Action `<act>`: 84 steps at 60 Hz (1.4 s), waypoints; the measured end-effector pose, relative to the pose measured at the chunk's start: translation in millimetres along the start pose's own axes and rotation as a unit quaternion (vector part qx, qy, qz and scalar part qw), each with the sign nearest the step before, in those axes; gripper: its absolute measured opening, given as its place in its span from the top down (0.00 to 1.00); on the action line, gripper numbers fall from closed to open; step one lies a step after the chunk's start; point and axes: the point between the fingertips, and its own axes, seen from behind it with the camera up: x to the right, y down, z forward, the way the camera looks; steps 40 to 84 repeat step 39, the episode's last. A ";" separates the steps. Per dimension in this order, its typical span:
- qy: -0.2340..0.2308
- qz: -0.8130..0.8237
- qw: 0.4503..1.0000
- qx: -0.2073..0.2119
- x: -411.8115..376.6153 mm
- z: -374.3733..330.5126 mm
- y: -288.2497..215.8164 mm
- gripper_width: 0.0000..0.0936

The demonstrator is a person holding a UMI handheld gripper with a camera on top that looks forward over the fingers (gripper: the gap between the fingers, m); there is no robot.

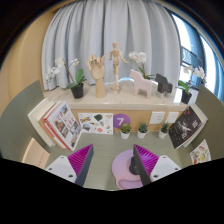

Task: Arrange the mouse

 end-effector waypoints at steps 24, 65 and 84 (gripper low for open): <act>-0.018 -0.014 1.000 0.014 -34.7 -37.0 0.4 0.15; -0.020 -0.015 1.000 0.013 -37.8 -42.0 1.0 0.15; -0.020 -0.015 1.000 0.013 -37.8 -42.0 1.0 0.15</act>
